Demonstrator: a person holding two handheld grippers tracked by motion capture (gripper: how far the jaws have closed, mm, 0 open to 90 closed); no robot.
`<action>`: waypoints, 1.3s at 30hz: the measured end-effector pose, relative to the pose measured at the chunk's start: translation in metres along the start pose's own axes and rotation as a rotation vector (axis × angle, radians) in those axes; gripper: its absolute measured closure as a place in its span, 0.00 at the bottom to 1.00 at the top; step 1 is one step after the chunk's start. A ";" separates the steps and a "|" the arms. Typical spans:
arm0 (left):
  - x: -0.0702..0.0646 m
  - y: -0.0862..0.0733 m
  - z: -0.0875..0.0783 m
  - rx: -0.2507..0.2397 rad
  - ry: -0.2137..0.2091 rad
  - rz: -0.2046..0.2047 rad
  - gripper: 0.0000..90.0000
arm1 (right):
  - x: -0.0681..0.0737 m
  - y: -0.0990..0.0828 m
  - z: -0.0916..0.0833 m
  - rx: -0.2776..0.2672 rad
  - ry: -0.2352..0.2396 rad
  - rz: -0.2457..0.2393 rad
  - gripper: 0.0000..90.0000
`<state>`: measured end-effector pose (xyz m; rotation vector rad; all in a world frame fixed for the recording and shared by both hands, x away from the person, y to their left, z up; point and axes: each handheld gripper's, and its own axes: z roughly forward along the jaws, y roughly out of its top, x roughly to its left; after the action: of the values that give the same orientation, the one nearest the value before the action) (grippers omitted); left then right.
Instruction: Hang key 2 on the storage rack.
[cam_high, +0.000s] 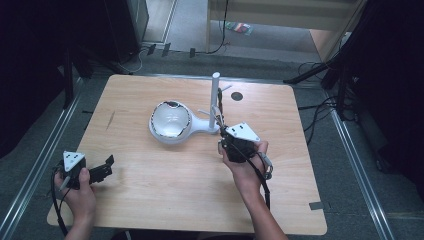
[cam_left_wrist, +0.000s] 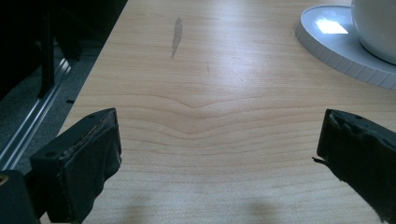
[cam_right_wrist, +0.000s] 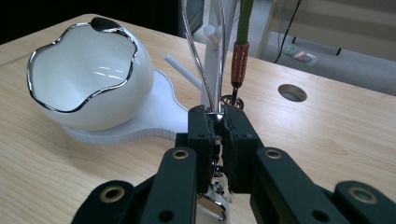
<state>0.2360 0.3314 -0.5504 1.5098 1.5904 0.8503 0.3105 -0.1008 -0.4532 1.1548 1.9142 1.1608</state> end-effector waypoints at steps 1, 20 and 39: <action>0.000 0.000 0.000 0.000 0.000 0.000 0.00 | 0.000 0.000 0.001 0.003 -0.001 0.000 0.93; 0.000 0.000 0.000 -0.003 0.001 -0.002 0.00 | -0.004 -0.007 0.030 0.053 -0.023 0.012 0.93; 0.000 0.000 0.000 -0.004 0.002 -0.001 0.00 | -0.012 -0.017 0.046 0.072 0.022 0.061 0.84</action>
<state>0.2355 0.3316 -0.5503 1.5064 1.5895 0.8538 0.3473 -0.0988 -0.4874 1.2513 1.9640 1.1489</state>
